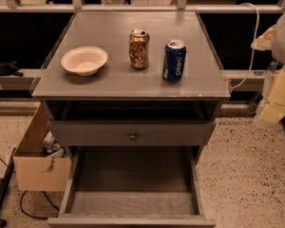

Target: Place pepsi can into middle drawer

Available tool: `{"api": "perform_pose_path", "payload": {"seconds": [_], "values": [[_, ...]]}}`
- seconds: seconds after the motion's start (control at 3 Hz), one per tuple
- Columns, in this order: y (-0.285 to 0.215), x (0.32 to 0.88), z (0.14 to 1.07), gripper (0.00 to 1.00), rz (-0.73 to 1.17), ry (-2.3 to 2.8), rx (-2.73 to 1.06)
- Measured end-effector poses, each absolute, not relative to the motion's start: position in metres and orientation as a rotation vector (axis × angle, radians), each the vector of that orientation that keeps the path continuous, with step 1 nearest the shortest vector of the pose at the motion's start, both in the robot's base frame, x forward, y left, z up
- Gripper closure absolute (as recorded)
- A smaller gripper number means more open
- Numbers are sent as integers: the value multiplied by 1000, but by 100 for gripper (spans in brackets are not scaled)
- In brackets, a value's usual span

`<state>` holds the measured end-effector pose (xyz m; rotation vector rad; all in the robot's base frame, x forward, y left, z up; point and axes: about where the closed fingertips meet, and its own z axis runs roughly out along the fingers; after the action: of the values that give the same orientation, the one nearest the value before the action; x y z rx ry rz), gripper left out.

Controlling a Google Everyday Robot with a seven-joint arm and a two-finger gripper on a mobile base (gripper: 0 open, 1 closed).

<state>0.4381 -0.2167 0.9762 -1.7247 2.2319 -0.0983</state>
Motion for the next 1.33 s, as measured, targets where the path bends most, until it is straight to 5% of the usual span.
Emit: {"api": "perform_pose_path", "payload": {"seconds": [0.67, 1.33], "values": [[-212, 451, 980, 0, -68, 2202, -1705], [-171, 517, 984, 0, 216, 2015, -1549]]}}
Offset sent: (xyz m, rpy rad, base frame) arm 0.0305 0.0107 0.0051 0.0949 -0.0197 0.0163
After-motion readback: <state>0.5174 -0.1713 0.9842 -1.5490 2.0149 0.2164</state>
